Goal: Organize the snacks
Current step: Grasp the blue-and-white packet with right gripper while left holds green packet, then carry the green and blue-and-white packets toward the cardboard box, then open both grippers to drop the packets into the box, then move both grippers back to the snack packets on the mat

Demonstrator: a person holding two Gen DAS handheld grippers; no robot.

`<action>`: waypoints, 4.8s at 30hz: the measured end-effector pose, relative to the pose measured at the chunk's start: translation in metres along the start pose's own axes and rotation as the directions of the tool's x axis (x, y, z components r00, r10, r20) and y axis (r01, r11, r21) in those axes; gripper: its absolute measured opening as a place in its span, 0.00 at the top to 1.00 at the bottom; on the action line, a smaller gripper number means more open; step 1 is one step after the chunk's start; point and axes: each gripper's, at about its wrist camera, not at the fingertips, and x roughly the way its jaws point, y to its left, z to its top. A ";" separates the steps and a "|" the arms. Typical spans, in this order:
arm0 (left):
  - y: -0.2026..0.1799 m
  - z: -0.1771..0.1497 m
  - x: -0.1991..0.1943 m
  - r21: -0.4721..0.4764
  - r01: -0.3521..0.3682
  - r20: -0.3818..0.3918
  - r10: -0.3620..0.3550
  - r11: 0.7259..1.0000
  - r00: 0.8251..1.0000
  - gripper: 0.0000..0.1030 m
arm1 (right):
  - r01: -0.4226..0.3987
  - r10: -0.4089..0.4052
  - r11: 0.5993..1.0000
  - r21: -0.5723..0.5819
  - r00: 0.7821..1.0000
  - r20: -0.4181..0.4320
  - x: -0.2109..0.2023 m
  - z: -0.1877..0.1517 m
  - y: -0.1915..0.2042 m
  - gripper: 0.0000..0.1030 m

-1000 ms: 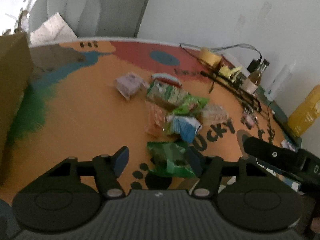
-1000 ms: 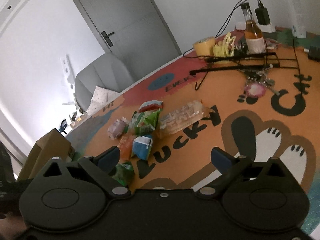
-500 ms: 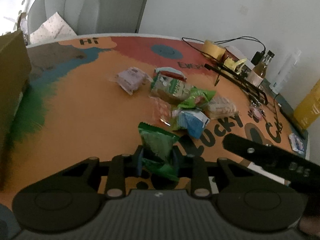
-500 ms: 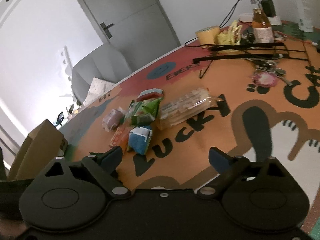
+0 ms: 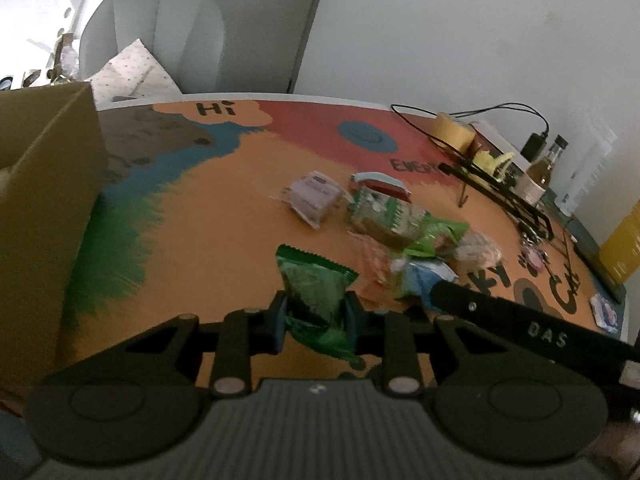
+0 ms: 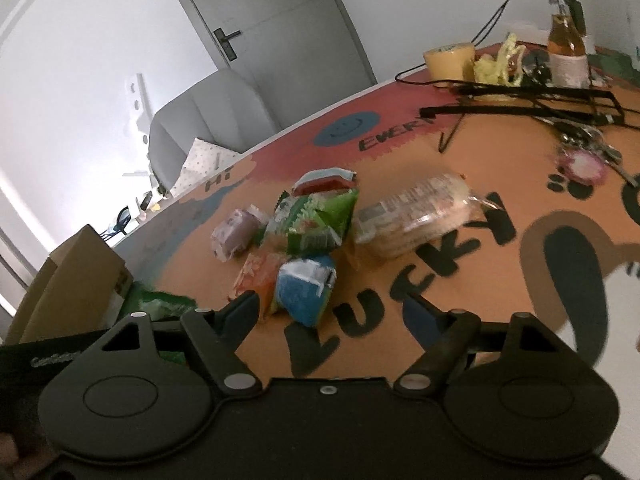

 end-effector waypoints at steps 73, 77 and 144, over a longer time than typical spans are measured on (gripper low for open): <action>0.166 0.040 -0.122 -0.251 -0.160 0.229 0.219 0.955 0.948 0.73 | -0.232 0.249 0.945 -0.229 0.967 0.046 0.002 0.025 0.195 0.71; 0.174 0.039 -0.126 -0.269 -0.180 0.232 0.245 0.946 0.941 0.67 | -0.245 0.263 0.936 -0.252 0.964 0.042 0.002 0.026 0.211 0.71; 0.037 0.033 -0.075 -0.095 -0.047 0.211 0.066 0.994 0.975 0.12 | 0.029 -0.024 0.999 -0.041 0.992 0.123 -0.053 0.030 0.047 0.05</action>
